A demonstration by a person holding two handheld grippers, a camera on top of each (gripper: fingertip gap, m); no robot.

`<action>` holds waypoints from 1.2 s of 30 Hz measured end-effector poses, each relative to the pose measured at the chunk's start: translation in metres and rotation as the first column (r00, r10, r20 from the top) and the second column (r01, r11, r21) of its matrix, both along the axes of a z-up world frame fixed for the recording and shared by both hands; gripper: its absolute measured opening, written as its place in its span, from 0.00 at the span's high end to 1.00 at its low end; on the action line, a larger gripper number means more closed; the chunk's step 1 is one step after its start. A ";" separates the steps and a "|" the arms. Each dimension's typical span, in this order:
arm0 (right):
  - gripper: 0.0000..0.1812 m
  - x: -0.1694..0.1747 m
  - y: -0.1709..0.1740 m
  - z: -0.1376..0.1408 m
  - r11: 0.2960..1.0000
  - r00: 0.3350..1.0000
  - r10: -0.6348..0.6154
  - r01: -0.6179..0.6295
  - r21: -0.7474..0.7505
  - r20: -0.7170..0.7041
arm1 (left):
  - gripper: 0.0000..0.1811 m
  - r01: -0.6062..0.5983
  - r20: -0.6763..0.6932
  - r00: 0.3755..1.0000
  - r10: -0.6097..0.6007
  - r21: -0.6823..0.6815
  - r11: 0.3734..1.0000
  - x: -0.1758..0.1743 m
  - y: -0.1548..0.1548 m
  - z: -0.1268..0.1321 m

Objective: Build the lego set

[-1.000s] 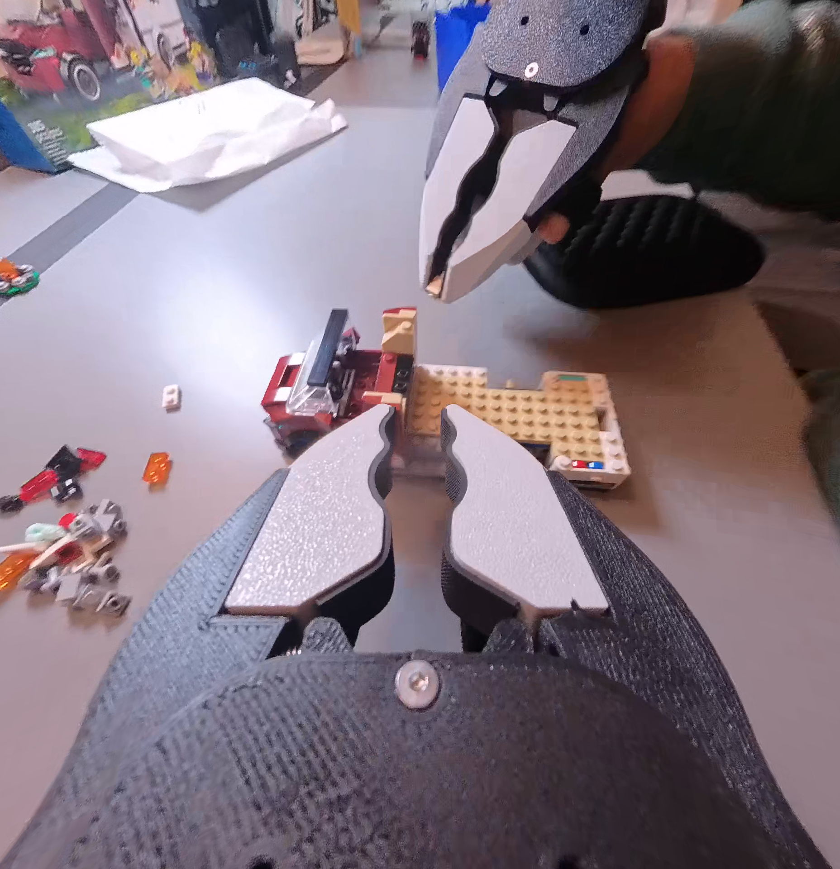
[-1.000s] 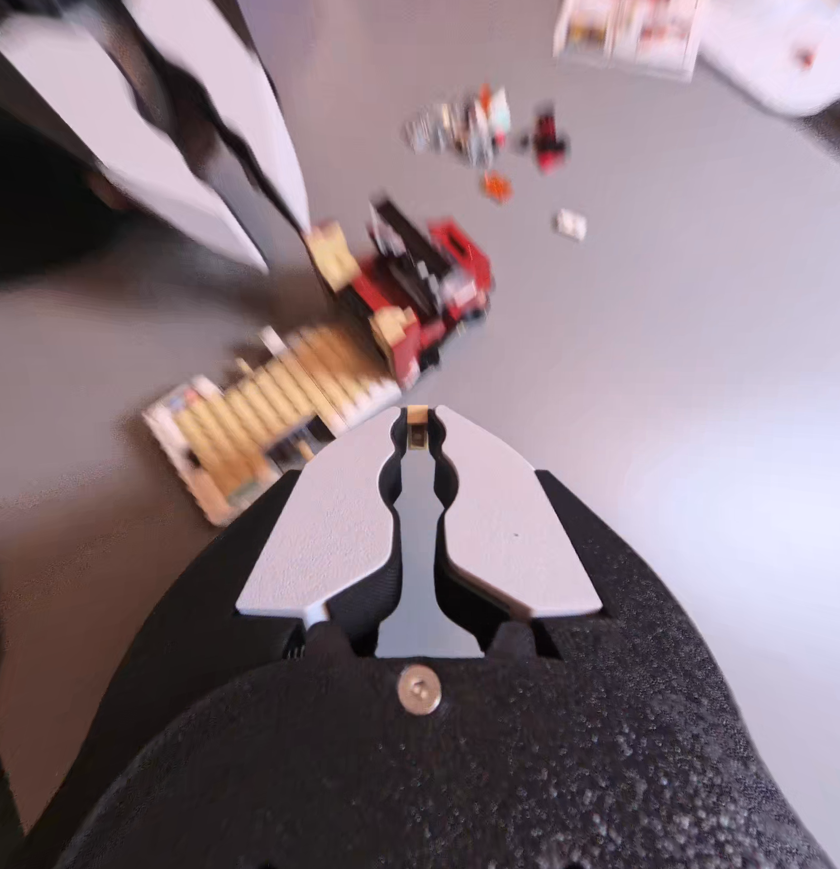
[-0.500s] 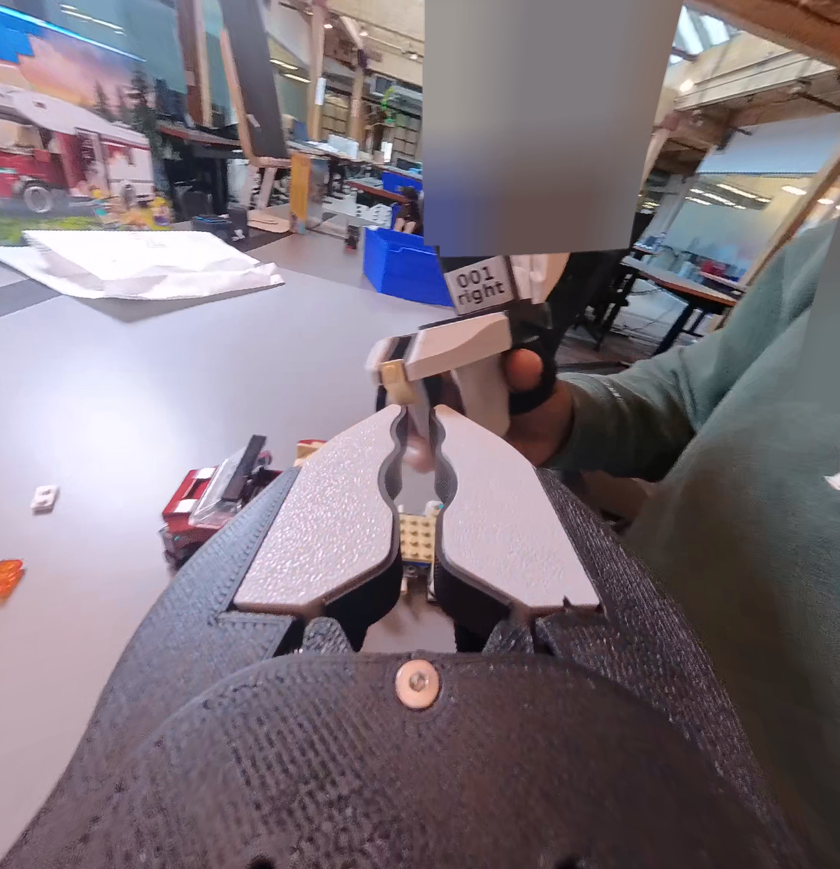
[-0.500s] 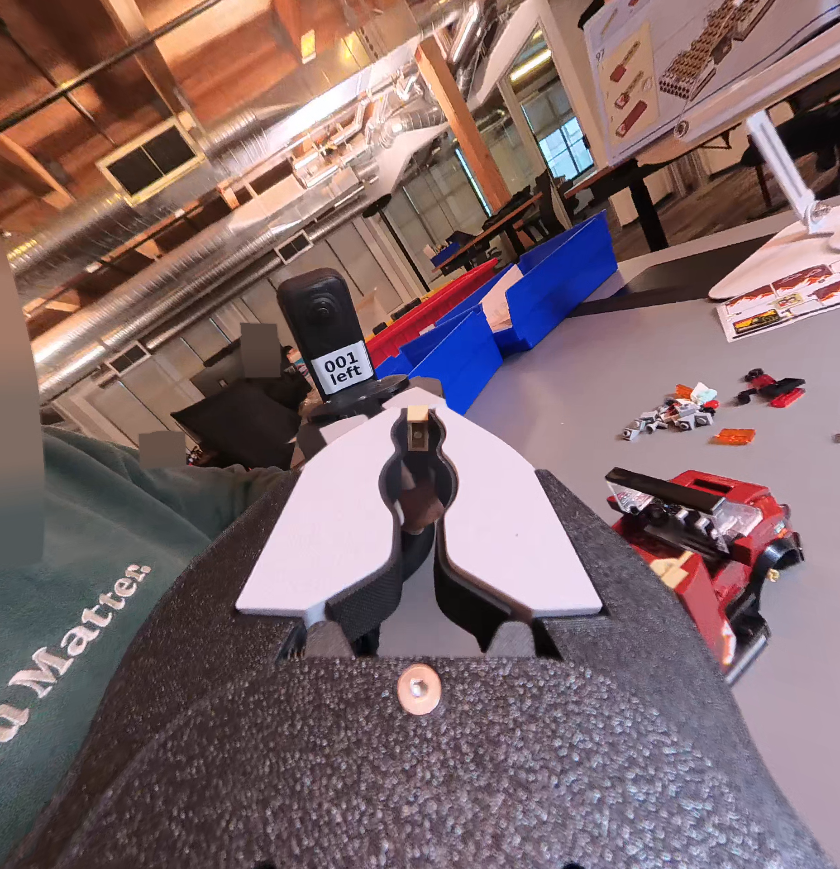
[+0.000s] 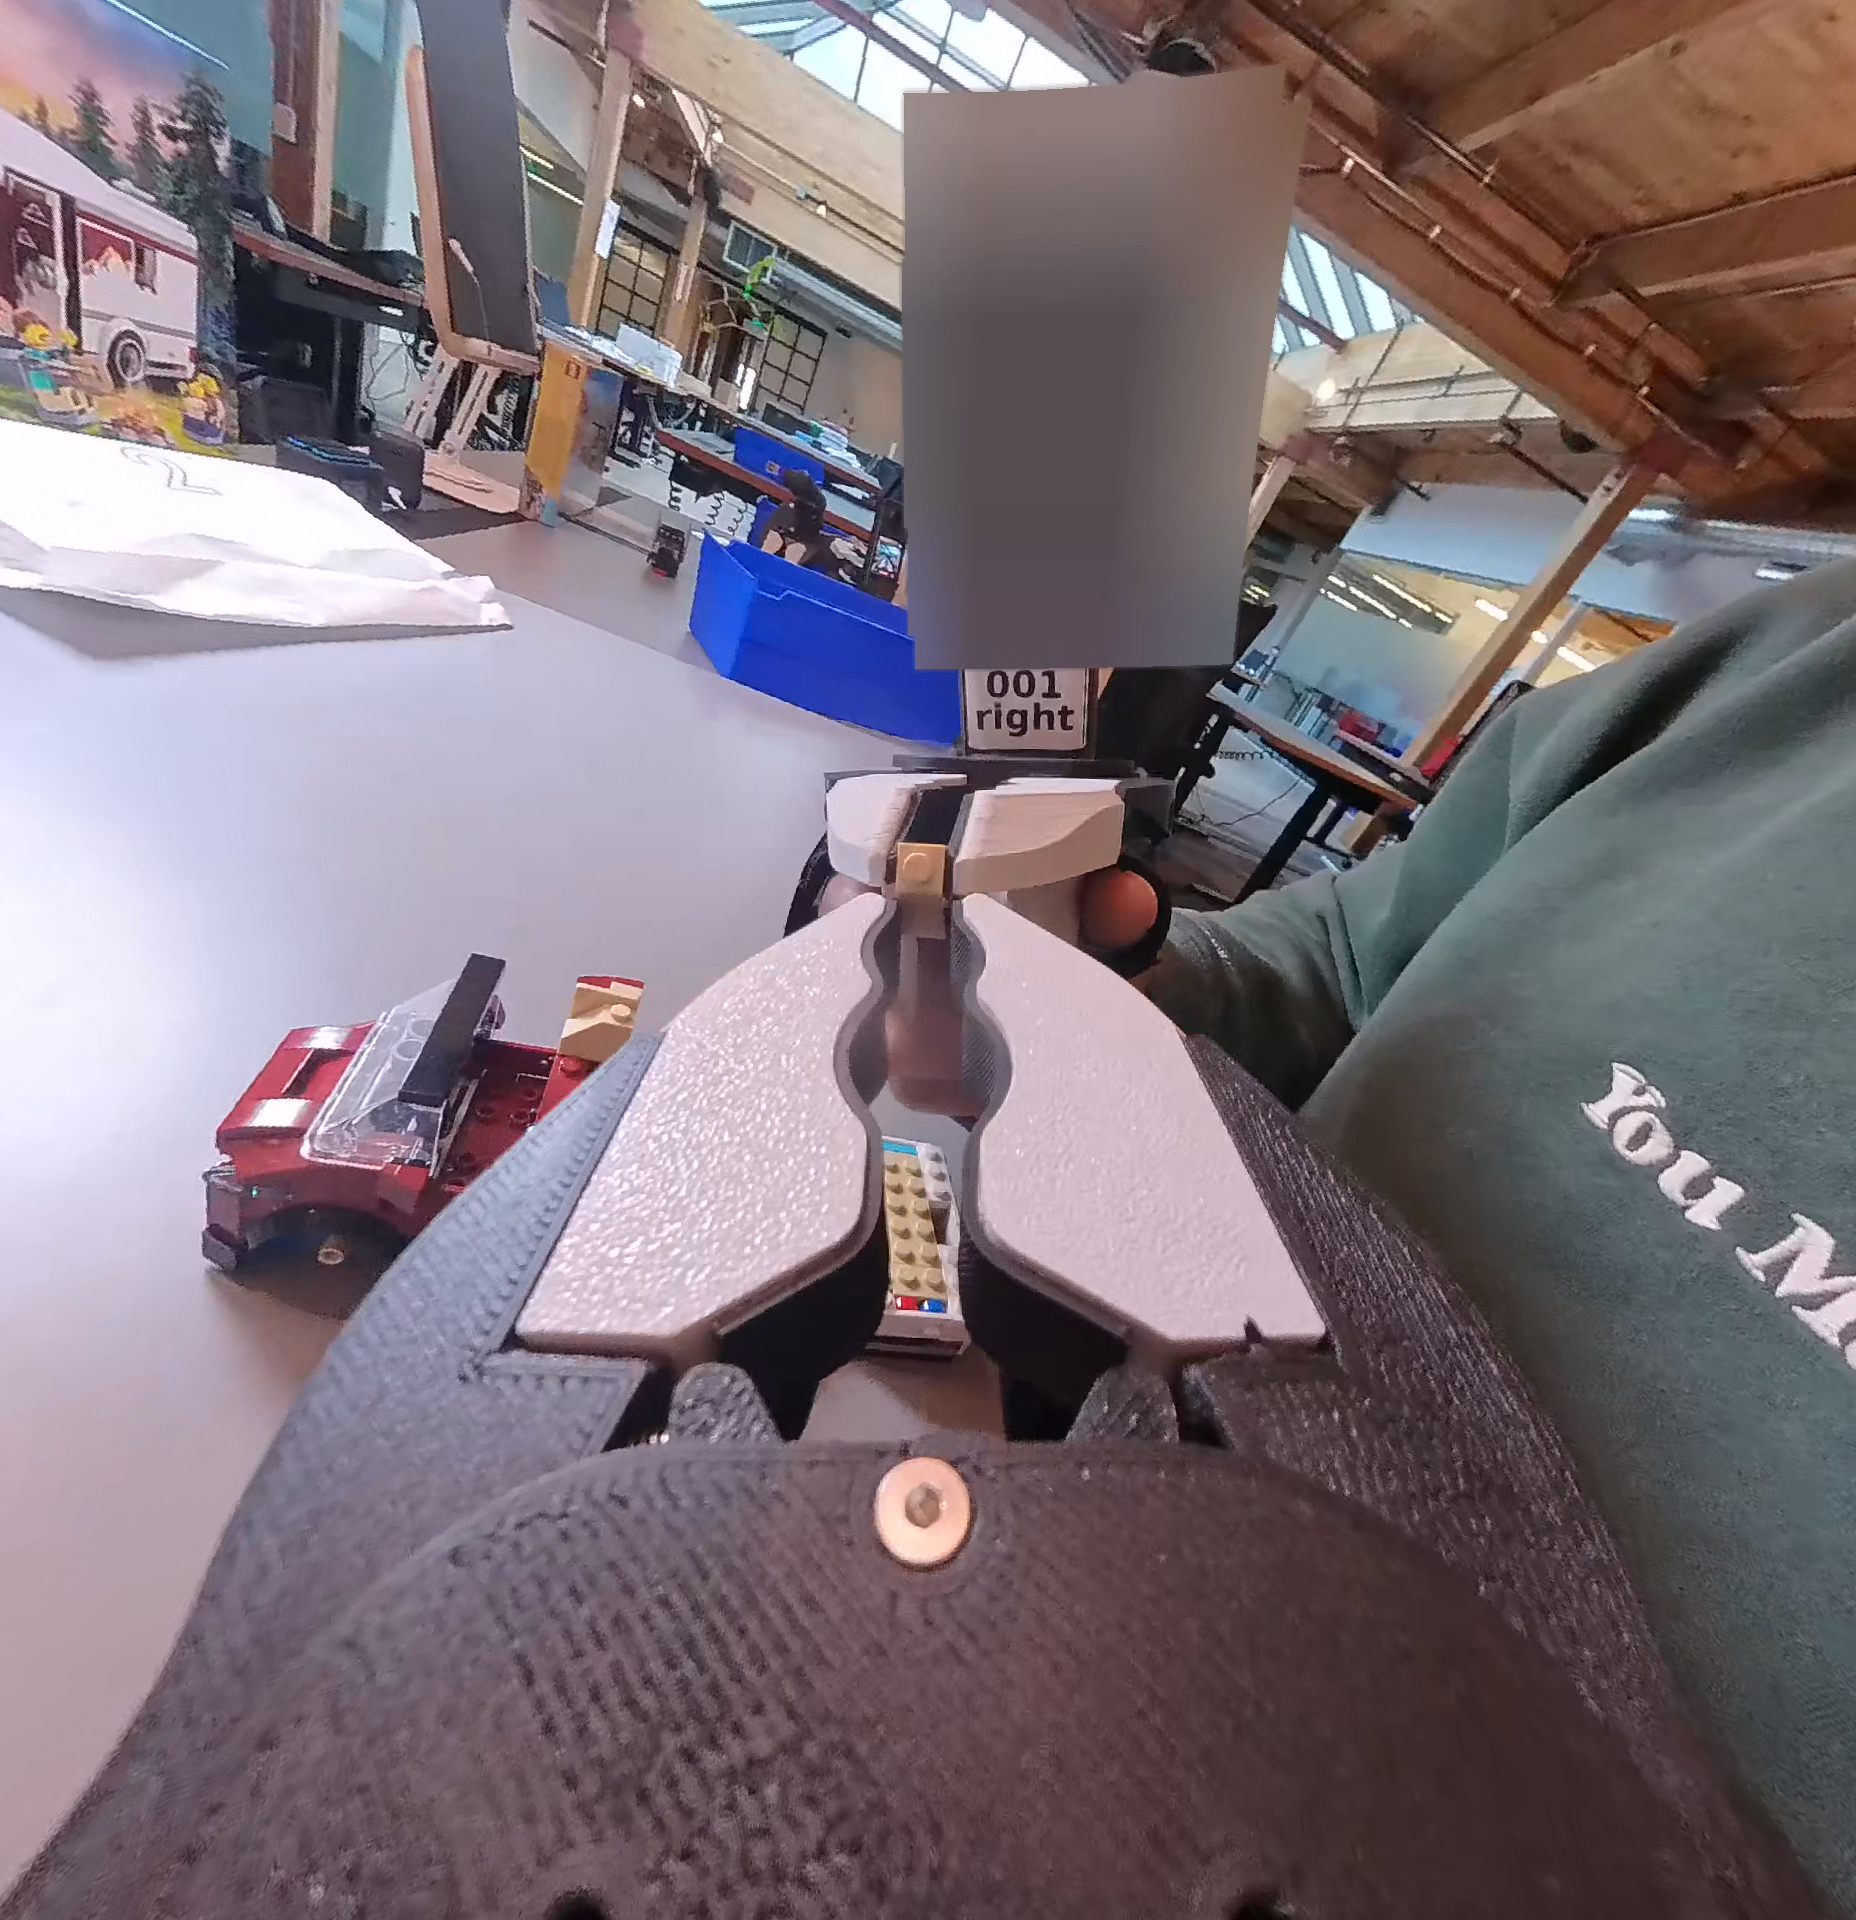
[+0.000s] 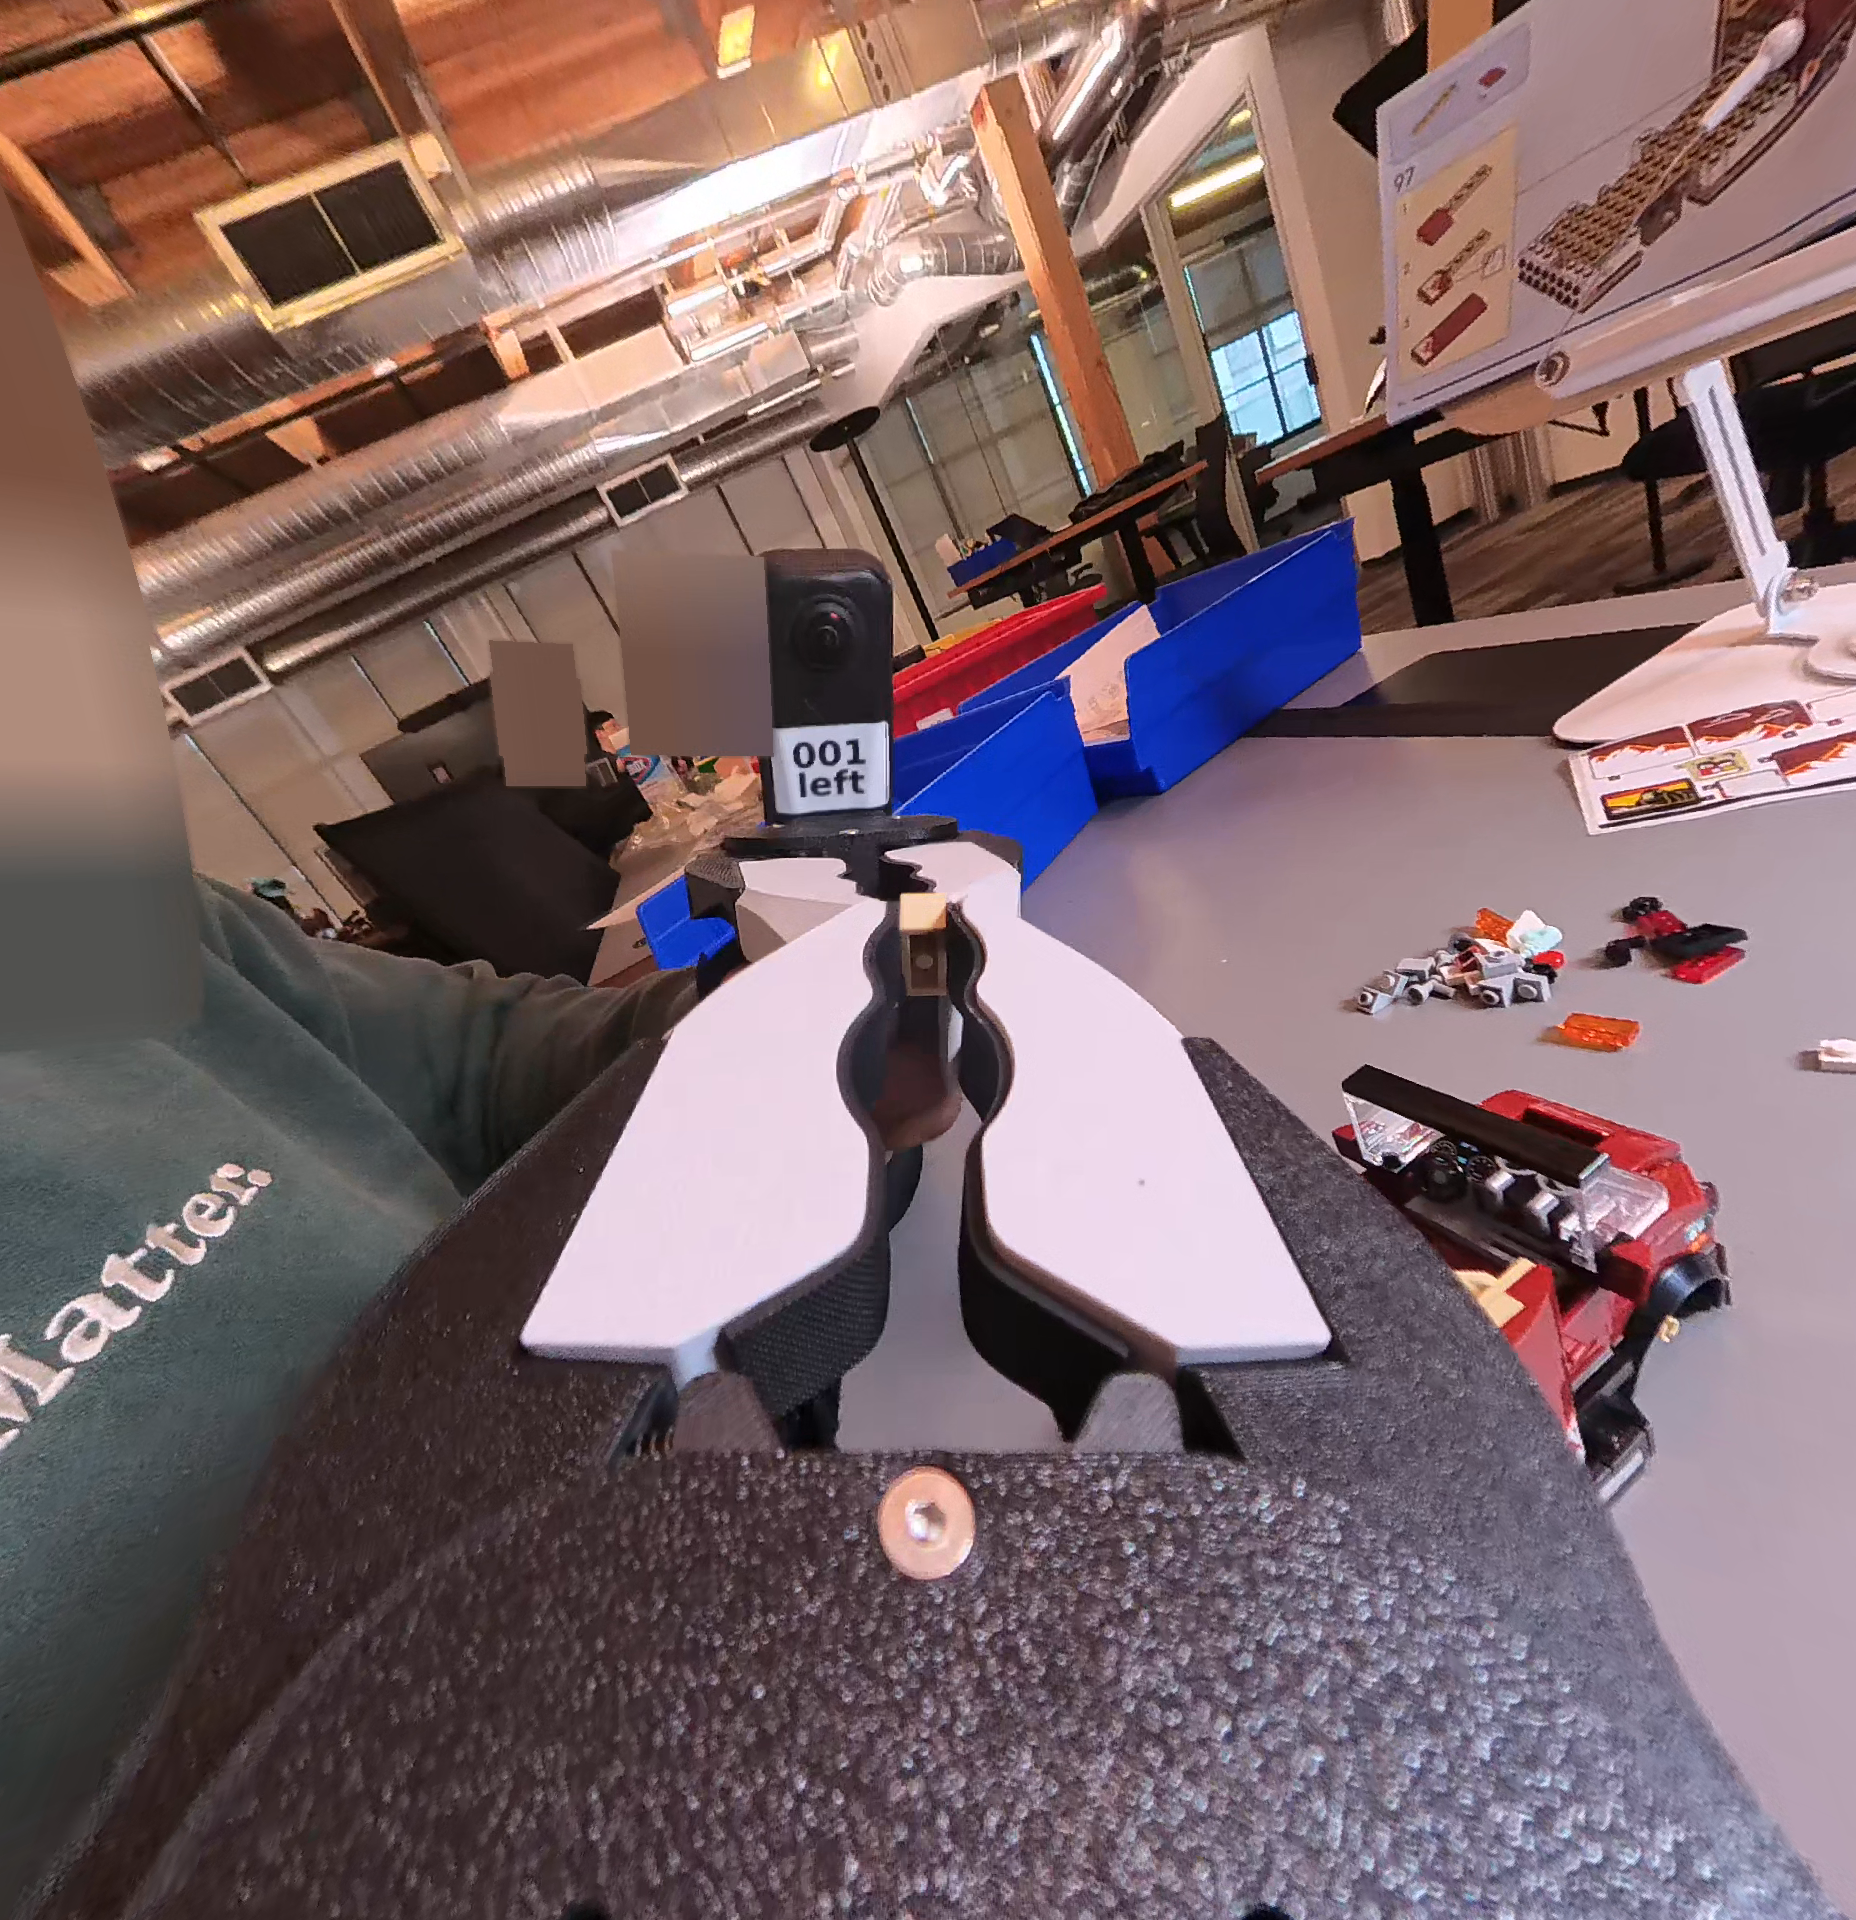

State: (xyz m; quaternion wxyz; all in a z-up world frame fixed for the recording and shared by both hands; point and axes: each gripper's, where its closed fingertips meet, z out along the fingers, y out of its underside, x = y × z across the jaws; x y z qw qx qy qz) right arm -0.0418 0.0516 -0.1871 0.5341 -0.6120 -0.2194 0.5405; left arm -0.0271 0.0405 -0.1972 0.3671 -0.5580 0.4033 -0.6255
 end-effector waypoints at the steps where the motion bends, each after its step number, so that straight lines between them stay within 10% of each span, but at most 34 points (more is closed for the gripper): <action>1: 0.96 0.000 -0.001 -0.001 1.000 1.000 0.005 -0.005 0.007 0.007 | 0.95 0.010 -0.008 1.000 -0.010 0.010 1.000 0.000 -0.001 -0.001; 9: 0.95 0.003 -0.018 -0.027 0.987 0.930 0.148 -0.162 0.013 0.336 | 0.95 0.132 -0.178 0.980 -0.089 0.243 0.961 -0.004 -0.012 -0.024; 20: 0.93 0.010 -0.032 -0.043 0.881 0.589 0.321 -0.473 -0.005 0.742 | 0.95 0.379 -0.359 0.897 -0.259 0.320 0.869 -0.001 -0.029 -0.045; 28: 0.94 0.010 -0.036 -0.053 0.824 0.446 0.365 -0.563 -0.061 0.817 | 0.95 0.461 -0.419 0.854 -0.308 0.337 0.821 -0.002 -0.027 -0.046; 36: 0.94 0.010 -0.038 -0.049 0.791 0.437 0.357 -0.611 -0.018 0.825 | 0.95 0.559 -0.451 0.796 -0.404 0.290 0.777 -0.004 -0.032 -0.050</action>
